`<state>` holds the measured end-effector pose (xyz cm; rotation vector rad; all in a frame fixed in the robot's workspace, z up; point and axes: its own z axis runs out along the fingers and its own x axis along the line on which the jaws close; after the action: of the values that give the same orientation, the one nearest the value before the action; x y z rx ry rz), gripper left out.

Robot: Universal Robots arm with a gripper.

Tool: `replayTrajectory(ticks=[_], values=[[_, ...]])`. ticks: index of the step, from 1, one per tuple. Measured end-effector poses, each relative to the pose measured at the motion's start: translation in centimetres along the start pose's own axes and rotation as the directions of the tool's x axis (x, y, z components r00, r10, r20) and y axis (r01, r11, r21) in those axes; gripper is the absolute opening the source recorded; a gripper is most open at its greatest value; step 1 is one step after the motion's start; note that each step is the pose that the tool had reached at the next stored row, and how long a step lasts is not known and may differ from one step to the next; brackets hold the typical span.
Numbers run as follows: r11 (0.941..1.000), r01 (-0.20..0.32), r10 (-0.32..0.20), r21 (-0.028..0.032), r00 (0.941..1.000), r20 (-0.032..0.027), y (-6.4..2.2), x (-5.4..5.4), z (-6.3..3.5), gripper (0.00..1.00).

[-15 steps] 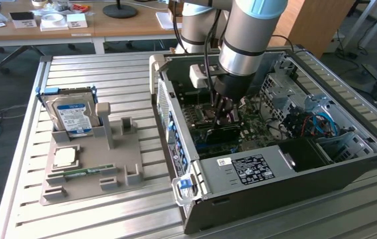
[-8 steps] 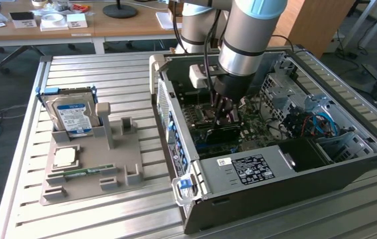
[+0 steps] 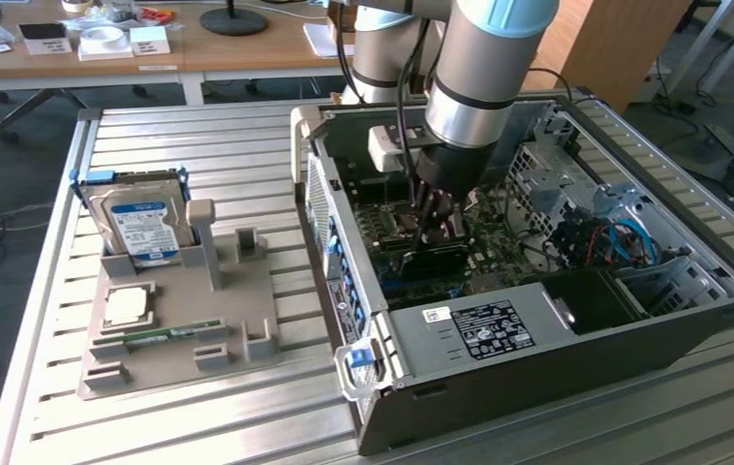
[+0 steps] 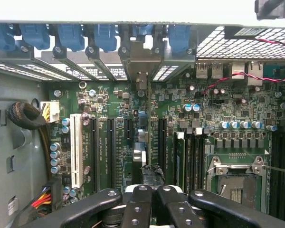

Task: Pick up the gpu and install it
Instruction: 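Press down on the gpu until it lock into place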

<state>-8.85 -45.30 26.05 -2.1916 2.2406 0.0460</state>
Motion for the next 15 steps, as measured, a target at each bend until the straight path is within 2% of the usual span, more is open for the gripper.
replayTrajectory(ticks=[15], values=[[1.0,0.0,0.0,0.0,1.0,0.0,0.0,0.0,0.08,0.11]])
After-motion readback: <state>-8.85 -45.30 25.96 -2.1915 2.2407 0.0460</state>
